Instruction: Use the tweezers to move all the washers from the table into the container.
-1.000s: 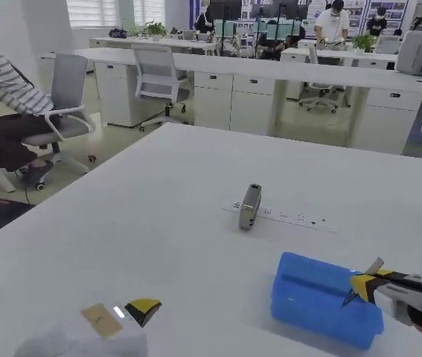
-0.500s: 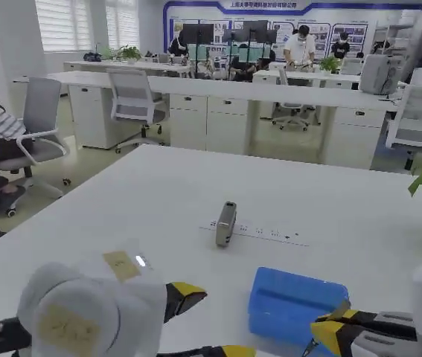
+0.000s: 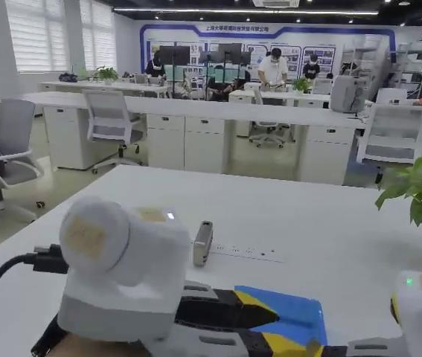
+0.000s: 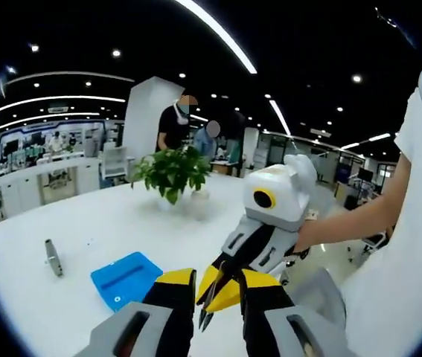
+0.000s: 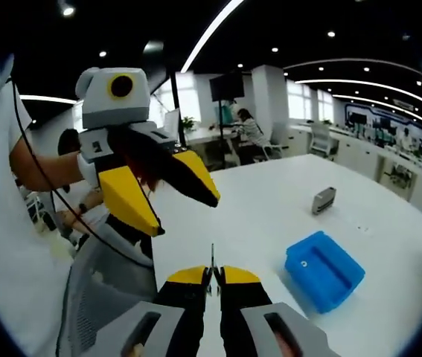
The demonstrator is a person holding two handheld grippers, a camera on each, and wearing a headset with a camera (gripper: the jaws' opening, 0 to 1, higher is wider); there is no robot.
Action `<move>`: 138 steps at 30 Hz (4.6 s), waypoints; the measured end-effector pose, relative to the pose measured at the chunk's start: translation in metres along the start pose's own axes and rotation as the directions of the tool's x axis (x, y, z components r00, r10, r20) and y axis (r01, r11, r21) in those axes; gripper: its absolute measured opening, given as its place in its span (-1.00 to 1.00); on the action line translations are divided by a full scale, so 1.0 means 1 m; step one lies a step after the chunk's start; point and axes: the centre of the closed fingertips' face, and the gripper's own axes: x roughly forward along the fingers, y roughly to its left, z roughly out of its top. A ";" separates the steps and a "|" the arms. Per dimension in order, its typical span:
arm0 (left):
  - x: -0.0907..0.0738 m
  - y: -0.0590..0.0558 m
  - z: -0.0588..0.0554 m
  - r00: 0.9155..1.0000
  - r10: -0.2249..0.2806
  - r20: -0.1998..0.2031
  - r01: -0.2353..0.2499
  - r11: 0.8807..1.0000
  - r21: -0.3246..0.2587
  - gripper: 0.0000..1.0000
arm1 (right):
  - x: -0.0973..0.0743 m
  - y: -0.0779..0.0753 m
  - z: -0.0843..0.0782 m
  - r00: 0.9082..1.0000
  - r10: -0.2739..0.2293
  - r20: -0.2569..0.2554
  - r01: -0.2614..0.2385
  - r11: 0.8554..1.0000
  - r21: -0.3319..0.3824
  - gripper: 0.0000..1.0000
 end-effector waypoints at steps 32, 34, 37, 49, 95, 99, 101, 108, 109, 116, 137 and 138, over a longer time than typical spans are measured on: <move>0.006 -0.022 -0.007 0.977 -0.210 -0.027 0.212 0.969 0.128 -1.00 | 0.005 0.036 -0.014 0.977 0.211 -0.037 -0.212 0.977 -0.026 -0.75; 0.004 -0.023 -0.005 0.976 -0.217 -0.009 0.217 0.970 0.109 -1.00 | 0.006 0.035 -0.018 0.976 0.213 -0.044 -0.214 0.977 -0.020 -0.75; -0.001 -0.024 0.001 0.976 -0.219 0.010 0.217 0.971 0.105 -1.00 | 0.008 0.036 -0.028 0.975 0.214 -0.062 -0.215 0.977 -0.012 -0.75; -0.009 -0.021 -0.005 0.978 -0.210 0.002 0.209 0.974 0.090 -1.00 | 0.009 0.035 -0.036 0.977 0.192 -0.095 -0.197 0.980 -0.040 -0.93; 0.033 0.066 -0.149 0.903 -0.072 -0.424 0.098 0.994 0.038 -0.92 | 0.038 -0.057 -0.114 0.926 -0.103 -0.363 -0.076 0.891 -0.447 -0.99; 0.040 0.069 -0.154 0.896 -0.108 -0.430 0.117 0.993 -0.005 -0.94 | 0.042 -0.064 -0.125 0.907 -0.112 -0.406 -0.127 0.846 -0.517 -0.99; 0.044 0.071 -0.159 0.884 -0.121 -0.451 0.128 0.992 -0.016 -0.89 | 0.045 -0.065 -0.130 0.906 -0.110 -0.410 -0.133 0.844 -0.520 -0.99; 0.055 0.079 -0.182 0.848 -0.141 -0.511 0.145 0.989 -0.032 -1.00 | 0.056 -0.071 -0.139 0.907 -0.141 -0.398 -0.120 0.818 -0.563 -0.98; 0.056 0.080 -0.184 0.847 -0.134 -0.514 0.140 0.990 -0.027 -1.00 | 0.057 -0.071 -0.140 0.909 -0.136 -0.395 -0.119 0.822 -0.557 -0.98; 0.063 0.087 -0.197 0.830 -0.062 -0.554 0.153 0.981 0.120 -1.00 | 0.065 -0.077 -0.153 0.909 -0.162 -0.385 -0.075 0.844 -0.531 -0.92; 0.074 0.100 -0.222 0.784 0.008 -0.620 0.218 0.933 0.287 -1.00 | 0.055 -0.069 -0.164 0.926 -0.168 -0.338 0.106 0.975 -0.194 -0.66; 0.074 0.101 -0.223 0.782 0.007 -0.624 0.222 0.931 0.289 -1.00 | 0.052 -0.069 -0.163 0.927 -0.177 -0.330 0.124 0.977 -0.176 -0.66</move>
